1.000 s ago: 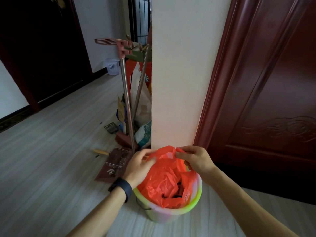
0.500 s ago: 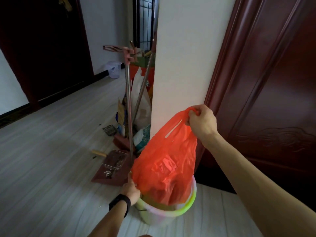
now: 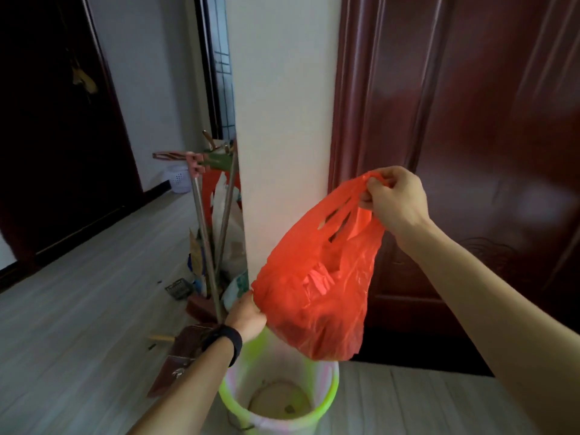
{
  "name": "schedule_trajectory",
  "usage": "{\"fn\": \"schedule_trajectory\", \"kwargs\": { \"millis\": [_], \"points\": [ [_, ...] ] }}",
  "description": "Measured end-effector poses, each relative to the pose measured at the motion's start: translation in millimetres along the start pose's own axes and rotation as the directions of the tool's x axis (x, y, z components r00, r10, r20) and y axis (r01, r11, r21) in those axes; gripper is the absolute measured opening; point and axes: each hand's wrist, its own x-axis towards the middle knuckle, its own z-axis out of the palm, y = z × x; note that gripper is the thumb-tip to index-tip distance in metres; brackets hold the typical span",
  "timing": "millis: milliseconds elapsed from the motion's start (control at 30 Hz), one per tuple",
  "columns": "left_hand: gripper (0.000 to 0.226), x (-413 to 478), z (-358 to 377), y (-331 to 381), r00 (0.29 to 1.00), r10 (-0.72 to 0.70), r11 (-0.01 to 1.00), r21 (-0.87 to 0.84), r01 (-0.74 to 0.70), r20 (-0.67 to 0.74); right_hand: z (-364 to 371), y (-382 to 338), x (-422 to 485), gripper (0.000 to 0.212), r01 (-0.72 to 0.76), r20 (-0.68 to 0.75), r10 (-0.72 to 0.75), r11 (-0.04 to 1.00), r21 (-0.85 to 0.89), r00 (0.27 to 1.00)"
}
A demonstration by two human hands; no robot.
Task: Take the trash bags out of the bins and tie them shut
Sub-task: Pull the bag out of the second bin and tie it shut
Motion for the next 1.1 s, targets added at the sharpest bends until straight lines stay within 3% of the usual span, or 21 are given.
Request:
{"fn": "schedule_trajectory", "kwargs": {
  "millis": [133,233,367,533,633,767,833,933,967,1033,1100],
  "points": [
    [0.043,-13.6,19.2,54.6,0.993,0.113,0.993,-0.016,-0.113,0.027,-41.0,1.6,-4.3,0.016,-0.004,-0.051,0.001,0.998,-0.070,0.999],
    [0.049,-22.2,53.4,87.2,0.969,0.192,0.980,-0.081,-0.182,0.152,-72.5,20.8,-9.1,0.019,-0.042,-0.091,0.026,0.981,-0.187,0.996],
    [0.066,-29.9,105.2,117.7,0.904,0.296,0.954,-0.061,-0.292,0.309,-107.0,62.7,-20.2,0.014,-0.129,-0.106,0.100,0.938,-0.322,0.989],
    [0.068,-39.9,166.5,138.6,0.804,0.378,0.920,-0.091,-0.381,0.459,-135.8,138.6,-39.4,0.012,-0.244,-0.032,0.257,0.862,-0.444,0.966],
    [0.089,-40.1,202.2,143.4,0.752,0.413,0.906,-0.146,-0.398,0.513,-151.7,187.4,-54.3,0.010,-0.320,-0.012,0.352,0.836,-0.445,0.936],
    [0.119,-41.0,254.1,143.2,0.667,0.440,0.897,-0.268,-0.351,0.601,-170.3,247.0,-73.1,0.014,-0.448,-0.005,0.471,0.835,-0.320,0.882],
    [0.107,-39.6,277.9,140.4,0.658,0.470,0.877,-0.230,-0.421,0.588,-177.6,263.6,-81.8,0.023,-0.492,-0.005,0.511,0.825,-0.278,0.859],
    [0.031,-37.5,312.5,137.8,0.631,0.542,0.828,-0.222,-0.515,0.555,-190.6,274.6,-86.2,0.015,-0.517,-0.002,0.534,0.817,-0.257,0.845],
    [0.024,-40.1,317.5,139.2,0.625,0.572,0.809,-0.243,-0.535,0.531,-194.9,278.0,-85.9,0.010,-0.513,0.004,0.532,0.820,-0.254,0.847],
    [0.039,-40.7,330.4,139.5,0.655,0.561,0.824,-0.267,-0.500,0.506,-207.5,286.2,-82.0,0.008,-0.467,0.012,0.493,0.832,-0.300,0.870],
    [0.054,-42.6,341.1,141.1,0.679,0.543,0.831,-0.431,-0.351,0.494,-218.6,287.7,-78.5,0.007,-0.424,-0.024,0.442,0.841,-0.335,0.897]
  ]
}}
